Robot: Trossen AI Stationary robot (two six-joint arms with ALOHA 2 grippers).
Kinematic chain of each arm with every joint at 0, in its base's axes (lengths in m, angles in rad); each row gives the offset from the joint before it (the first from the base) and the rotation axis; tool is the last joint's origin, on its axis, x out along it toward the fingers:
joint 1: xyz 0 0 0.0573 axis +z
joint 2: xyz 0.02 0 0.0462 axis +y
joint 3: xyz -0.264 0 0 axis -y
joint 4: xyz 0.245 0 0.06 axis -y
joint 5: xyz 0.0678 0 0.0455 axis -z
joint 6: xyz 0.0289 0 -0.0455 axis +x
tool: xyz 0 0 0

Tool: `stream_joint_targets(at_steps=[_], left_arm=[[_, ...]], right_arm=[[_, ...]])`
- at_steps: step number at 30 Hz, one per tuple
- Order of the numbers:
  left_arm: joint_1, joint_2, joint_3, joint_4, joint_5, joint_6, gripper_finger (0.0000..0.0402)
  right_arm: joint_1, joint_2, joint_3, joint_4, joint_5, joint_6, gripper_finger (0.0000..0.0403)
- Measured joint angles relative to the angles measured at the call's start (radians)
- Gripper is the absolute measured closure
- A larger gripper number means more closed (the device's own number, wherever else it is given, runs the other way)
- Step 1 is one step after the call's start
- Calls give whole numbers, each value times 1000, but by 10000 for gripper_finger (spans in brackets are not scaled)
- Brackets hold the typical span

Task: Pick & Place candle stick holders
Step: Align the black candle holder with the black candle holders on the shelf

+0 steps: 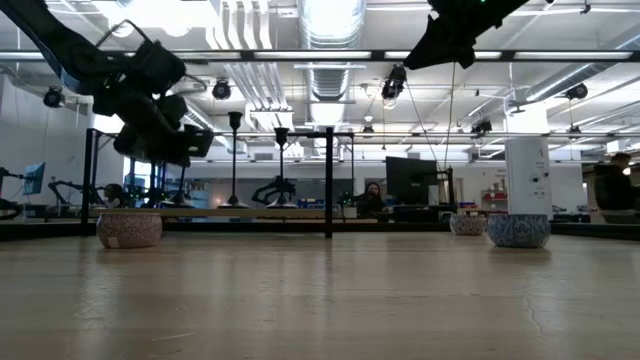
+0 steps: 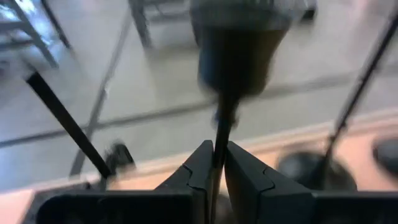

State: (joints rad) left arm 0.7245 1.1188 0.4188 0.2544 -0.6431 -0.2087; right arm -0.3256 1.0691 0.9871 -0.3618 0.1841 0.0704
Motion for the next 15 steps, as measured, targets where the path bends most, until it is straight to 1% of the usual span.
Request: stream_joint_targets(at_steps=[3, 5, 7, 12, 15], left_arm=[[0, 8, -5, -27, 4, -1, 351], [0, 3, 0, -12, -1, -3, 350], [0, 6, -2, -37, -1, -1, 351], [0, 4, -2, -27, -4, -6, 348], [0, 4, -2, -26, -25, -9, 344]], right_arm=[[0, 0, 0, 0, 0, 0, 337], [0, 0, 0, 0, 0, 0, 333], [0, 0, 0, 0, 0, 0, 329], [0, 0, 0, 0, 0, 0, 320], [0, 0, 0, 0, 0, 0, 316]])
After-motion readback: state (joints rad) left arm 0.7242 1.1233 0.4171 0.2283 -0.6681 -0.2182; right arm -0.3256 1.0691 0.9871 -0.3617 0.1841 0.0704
